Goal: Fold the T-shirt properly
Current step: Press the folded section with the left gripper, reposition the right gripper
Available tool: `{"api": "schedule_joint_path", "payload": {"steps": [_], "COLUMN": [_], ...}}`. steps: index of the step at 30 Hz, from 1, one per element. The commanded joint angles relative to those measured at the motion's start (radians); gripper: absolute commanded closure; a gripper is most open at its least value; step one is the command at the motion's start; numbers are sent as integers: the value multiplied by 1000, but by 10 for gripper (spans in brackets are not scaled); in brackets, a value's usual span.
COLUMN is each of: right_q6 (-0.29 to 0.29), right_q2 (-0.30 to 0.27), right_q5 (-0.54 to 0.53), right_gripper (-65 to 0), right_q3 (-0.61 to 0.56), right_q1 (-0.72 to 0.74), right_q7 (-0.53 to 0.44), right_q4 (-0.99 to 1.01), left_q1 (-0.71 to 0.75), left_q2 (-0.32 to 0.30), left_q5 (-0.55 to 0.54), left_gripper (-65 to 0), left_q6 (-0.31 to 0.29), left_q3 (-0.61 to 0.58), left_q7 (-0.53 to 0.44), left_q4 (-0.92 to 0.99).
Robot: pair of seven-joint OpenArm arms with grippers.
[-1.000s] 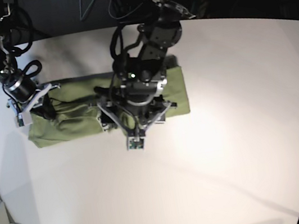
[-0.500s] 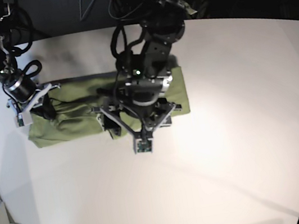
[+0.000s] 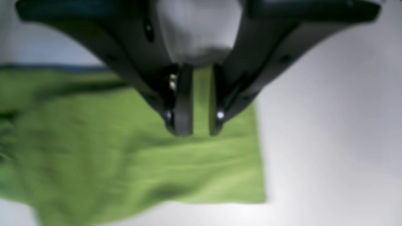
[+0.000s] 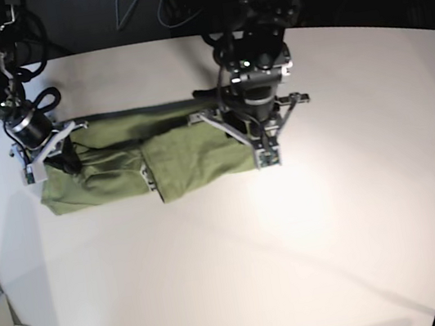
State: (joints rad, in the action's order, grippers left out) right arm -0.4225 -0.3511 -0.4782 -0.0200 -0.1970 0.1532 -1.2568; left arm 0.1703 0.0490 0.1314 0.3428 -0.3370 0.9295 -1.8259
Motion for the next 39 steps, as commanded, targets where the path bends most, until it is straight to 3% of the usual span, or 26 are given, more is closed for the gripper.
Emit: {"api": "schedule_joint_path", "payload": {"steps": [1, 4, 9, 12, 21, 28, 31, 35, 39], "right_q6": [18, 18, 18, 18, 21, 21, 21, 21, 17], "right_q2": [-3, -10, -18, -35, -67, -78, -79, -64, 10], "right_q5": [65, 65, 65, 65, 65, 63, 63, 59, 57], "right_gripper": [-9, -9, -9, -9, -17, -178, -189, -193, -196], "right_q3": [-13, -13, -13, -10, 2, 98, 127, 177, 274], "right_q1": [-19, -17, -14, -23, -72, -101, -115, -137, -114], "right_q7": [139, 139, 139, 145, 147, 150, 179, 236, 343], "right_q4": [15, 15, -2, -42, -180, -280, -360, -461, -484], "left_q1": [-2, 7, -33, -56, -74, -71, -70, -53, -42], "left_q2": [12, -5, -39, -47, -68, -77, -77, -77, -79], "left_q5": [-5, -17, -164, -217, -221, -223, -223, -223, -220], "left_gripper": [-82, -82, -81, -81, -81, -81, -81, -81, -81], "left_q6": [-6, -7, -81, -84, -84, -84, -84, -86, -87], "left_q3": [17, 74, 105, 105, 105, 106, 106, 106, 106], "left_q7": [-23, -28, -28, -46, -97, -97, -96, -96, -96], "left_q4": [-27, -8, 91, 145, 251, 249, 249, 243, 243]}}
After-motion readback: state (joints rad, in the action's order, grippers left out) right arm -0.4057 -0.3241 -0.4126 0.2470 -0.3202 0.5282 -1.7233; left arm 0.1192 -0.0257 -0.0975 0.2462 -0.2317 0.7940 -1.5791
